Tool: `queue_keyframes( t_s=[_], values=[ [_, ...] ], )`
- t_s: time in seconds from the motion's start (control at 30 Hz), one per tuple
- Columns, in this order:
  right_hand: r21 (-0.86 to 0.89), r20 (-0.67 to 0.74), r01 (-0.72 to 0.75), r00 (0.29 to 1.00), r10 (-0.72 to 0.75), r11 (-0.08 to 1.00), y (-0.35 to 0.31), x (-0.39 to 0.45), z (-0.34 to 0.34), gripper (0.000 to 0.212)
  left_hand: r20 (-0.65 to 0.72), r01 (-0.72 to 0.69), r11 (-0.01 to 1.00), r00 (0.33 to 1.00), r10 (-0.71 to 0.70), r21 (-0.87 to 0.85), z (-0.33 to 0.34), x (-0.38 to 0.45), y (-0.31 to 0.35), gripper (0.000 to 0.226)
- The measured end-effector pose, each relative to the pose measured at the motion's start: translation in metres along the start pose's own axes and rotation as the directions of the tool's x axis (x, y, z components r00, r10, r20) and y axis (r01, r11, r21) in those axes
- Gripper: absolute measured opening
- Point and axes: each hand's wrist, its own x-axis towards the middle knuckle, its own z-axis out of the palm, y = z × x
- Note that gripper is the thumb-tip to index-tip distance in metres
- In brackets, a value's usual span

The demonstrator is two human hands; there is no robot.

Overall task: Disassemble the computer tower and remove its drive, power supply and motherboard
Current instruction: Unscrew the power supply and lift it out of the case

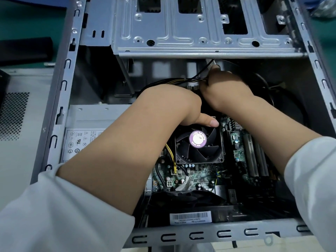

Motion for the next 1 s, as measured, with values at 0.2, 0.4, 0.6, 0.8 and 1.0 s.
queue_keyframes(
  t_s=[0.2, 0.4, 0.6, 0.8, 1.0],
  values=[
    [-0.099, -0.054, 0.039, 0.998, -0.044, 0.994, -0.005, -0.005, -0.003, 0.033, -0.005, -0.005, 1.000, 1.000, 0.005, 0.007, -0.001, 0.000, 0.000, 0.062],
    [-0.099, 0.031, 0.076, 0.997, -0.074, 0.992, 0.003, -0.006, -0.007, 0.040, 0.013, 0.004, 1.000, 1.000, -0.004, 0.000, 0.001, 0.002, 0.000, 0.068],
    [-0.099, 0.057, 0.033, 0.998, -0.028, 0.994, 0.005, -0.002, -0.011, 0.032, 0.025, 0.003, 1.000, 1.000, -0.002, -0.031, 0.002, 0.003, -0.002, 0.078],
    [-0.162, 0.001, 0.104, 0.994, -0.105, 0.981, 0.005, -0.003, -0.011, 0.027, 0.023, 0.000, 0.999, 1.000, 0.002, -0.051, 0.003, 0.002, -0.003, 0.081],
    [-0.145, 0.032, 0.125, 0.992, -0.122, 0.982, 0.005, 0.000, -0.012, 0.032, 0.022, 0.002, 0.999, 1.000, -0.001, -0.035, 0.002, 0.003, -0.002, 0.078]
  ],
)
